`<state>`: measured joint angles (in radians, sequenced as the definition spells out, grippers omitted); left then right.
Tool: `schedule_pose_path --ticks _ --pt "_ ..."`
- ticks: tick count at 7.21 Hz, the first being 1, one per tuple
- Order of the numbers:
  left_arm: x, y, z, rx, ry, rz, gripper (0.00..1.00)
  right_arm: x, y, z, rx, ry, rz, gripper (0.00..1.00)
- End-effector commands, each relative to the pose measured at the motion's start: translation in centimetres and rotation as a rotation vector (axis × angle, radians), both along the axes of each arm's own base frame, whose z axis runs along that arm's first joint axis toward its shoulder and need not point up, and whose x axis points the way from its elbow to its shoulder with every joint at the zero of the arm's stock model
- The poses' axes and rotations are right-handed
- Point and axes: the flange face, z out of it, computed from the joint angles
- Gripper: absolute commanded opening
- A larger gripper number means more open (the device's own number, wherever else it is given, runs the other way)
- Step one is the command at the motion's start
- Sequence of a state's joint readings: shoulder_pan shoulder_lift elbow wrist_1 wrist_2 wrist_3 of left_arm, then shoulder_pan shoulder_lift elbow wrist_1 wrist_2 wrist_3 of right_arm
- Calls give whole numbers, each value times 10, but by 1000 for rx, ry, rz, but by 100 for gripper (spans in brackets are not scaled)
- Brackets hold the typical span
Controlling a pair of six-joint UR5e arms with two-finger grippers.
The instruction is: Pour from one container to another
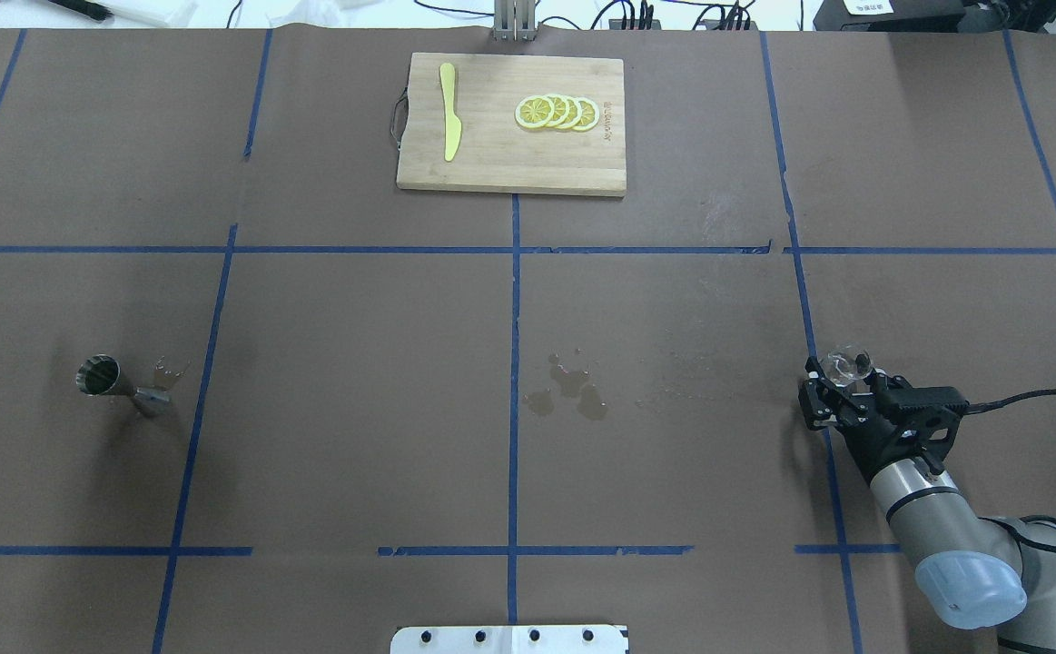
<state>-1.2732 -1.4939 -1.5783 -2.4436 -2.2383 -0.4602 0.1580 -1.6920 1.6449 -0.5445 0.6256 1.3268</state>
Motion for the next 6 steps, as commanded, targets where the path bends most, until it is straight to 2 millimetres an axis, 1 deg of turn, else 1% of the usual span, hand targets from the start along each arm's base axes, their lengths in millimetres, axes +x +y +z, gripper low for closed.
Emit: schedule_pose_path --ticks 1,2,3,4,6 --pt "0 0 0 0 0 0 100 0 0 0 0 0 0 73" --pt "0 0 0 0 0 0 100 1 0 1 0 2 0 73" --pt "0 -1 -1 2 0 0 100 1 0 0 0 -4 0 91" --pt "0 -1 -2 3 1 0 100 5 3 3 1 -3 -5 99" --pt "0 -1 -4 8 2 0 100 12 6 -1 3 -9 -10 99"
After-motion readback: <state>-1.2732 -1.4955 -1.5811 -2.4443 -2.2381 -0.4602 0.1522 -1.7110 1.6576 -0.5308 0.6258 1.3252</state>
